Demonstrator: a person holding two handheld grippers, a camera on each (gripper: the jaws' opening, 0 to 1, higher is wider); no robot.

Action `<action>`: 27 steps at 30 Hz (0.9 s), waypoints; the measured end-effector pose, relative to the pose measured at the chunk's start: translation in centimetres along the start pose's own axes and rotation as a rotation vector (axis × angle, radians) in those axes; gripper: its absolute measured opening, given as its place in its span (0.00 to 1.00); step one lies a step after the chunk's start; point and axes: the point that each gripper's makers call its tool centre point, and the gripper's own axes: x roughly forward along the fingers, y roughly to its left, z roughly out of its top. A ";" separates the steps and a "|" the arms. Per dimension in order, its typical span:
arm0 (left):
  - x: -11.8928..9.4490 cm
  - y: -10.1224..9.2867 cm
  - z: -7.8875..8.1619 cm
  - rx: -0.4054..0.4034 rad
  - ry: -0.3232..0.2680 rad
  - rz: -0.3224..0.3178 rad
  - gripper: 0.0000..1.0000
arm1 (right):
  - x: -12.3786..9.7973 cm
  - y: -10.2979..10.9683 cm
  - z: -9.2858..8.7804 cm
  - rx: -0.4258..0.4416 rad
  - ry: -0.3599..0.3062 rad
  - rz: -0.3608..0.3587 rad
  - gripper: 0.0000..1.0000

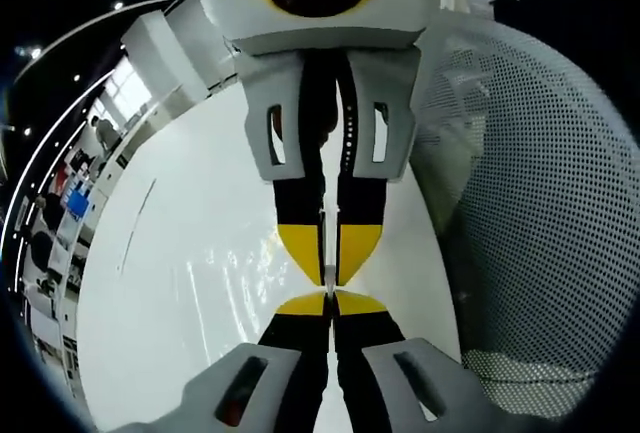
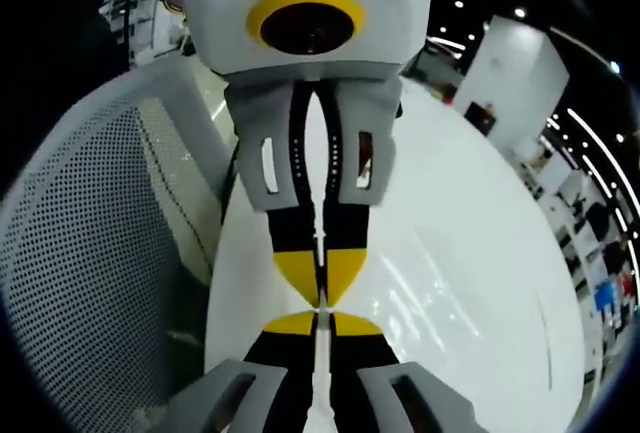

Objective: Open the resealable bag by pulling the two sides of the seal apart until the entire bag opening is separated and visibly accessible.

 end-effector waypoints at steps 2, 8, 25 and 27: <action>-0.1 0.0 0.1 -0.003 -0.002 0.003 0.00 | 0.0 0.0 0.0 0.000 -0.002 0.002 0.00; -0.3 0.0 0.2 -0.020 -0.001 0.001 0.00 | -0.1 0.1 0.2 0.006 -0.011 0.005 0.00; -0.4 -0.4 0.5 -0.049 0.014 -0.013 0.00 | -0.2 0.4 0.0 -0.007 -0.003 0.019 0.00; -0.4 -0.6 0.4 -0.048 0.017 -0.024 0.00 | -0.1 0.6 0.1 -0.016 -0.001 0.026 0.00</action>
